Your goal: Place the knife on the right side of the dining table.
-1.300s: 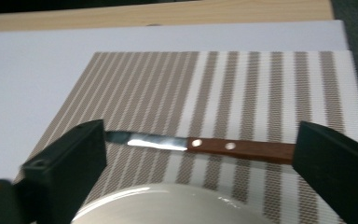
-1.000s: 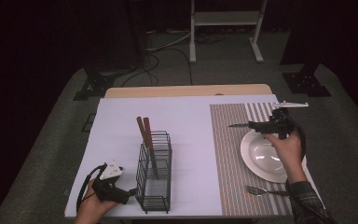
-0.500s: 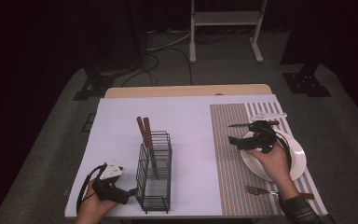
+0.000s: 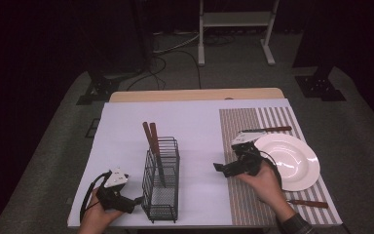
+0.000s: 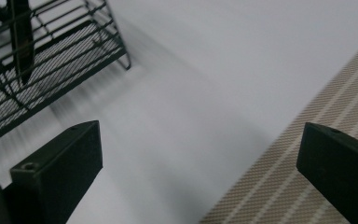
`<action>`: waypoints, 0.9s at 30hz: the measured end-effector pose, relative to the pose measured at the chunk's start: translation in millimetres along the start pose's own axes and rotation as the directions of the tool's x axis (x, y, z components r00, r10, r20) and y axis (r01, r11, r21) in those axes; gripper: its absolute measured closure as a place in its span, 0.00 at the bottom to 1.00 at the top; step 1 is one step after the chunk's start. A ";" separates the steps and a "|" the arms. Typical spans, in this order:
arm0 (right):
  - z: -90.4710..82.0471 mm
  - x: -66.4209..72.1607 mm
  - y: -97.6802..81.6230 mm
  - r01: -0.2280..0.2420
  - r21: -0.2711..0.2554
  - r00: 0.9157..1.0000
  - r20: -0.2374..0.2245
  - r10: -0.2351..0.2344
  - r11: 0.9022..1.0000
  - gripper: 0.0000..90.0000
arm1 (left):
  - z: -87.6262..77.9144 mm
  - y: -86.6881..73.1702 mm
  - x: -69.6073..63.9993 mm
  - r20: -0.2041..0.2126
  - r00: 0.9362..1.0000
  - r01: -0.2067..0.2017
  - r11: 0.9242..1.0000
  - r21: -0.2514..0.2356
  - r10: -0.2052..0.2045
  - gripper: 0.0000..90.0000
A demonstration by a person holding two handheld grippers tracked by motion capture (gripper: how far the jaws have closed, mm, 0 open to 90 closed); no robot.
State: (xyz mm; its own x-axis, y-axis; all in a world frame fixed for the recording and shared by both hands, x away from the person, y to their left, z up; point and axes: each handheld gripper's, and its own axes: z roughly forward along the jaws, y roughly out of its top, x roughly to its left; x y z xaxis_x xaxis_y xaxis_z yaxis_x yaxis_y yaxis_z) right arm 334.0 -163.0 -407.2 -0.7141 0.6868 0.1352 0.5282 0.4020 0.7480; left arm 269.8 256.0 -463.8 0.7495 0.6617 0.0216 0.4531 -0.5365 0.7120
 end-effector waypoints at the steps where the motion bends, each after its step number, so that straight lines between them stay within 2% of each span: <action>1: 4.0 4.2 -0.8 0.009 0.013 1.000 -0.007 -0.009 1.000 0.00 | 0.0 0.0 0.0 0.000 1.000 0.000 1.000 0.000 0.000 0.00; 8: 27.0 26.4 -6.6 0.076 0.065 0.997 -0.035 -0.074 0.995 0.00 | 0.0 0.0 0.0 0.000 1.000 0.000 1.000 0.000 0.000 0.00; 12: 42.6 40.6 -13.1 0.117 0.109 0.992 -0.052 -0.112 0.987 0.00 | 0.0 0.0 0.0 0.000 1.000 -0.001 1.000 0.000 0.001 0.00; 14: 45.6 43.3 -14.5 0.123 0.115 0.991 -0.058 -0.117 0.986 0.00 | 0.0 0.0 0.0 0.000 1.000 -0.001 1.000 0.001 0.001 0.00; 15: 51.7 50.2 -17.6 0.142 0.128 0.989 -0.067 -0.134 0.982 0.00 | 0.0 0.0 0.0 0.000 1.000 -0.001 1.000 0.001 0.001 0.00; 17: 53.5 52.2 -18.5 0.150 0.130 0.987 -0.072 -0.142 0.980 0.00 | -0.1 0.0 0.0 0.000 1.000 -0.001 1.000 0.001 0.001 0.00; 19: 59.7 60.0 -21.8 0.169 0.139 0.983 -0.090 -0.158 0.976 0.00 | -0.1 0.1 0.2 -0.001 1.000 -0.003 1.000 0.001 0.003 0.00; 22: 63.9 62.9 -24.3 0.191 0.143 0.979 -0.098 -0.179 0.971 0.00 | 0.0 0.0 0.2 -0.001 1.000 -0.003 1.000 0.000 0.003 0.00; 27: 65.5 65.6 -27.0 0.215 0.134 0.975 -0.079 -0.205 0.967 0.00 | 0.0 0.0 0.1 -0.001 1.000 -0.003 1.000 0.001 0.003 0.00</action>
State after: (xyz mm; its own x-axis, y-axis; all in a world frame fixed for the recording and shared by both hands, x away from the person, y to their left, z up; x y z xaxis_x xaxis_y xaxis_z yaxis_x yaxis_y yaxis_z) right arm 303.0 -89.2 -461.1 -0.8415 0.5395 0.0297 0.4193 0.6174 0.6655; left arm 269.9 256.0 -463.7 0.7503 0.6606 0.0241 0.4514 -0.5386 0.7114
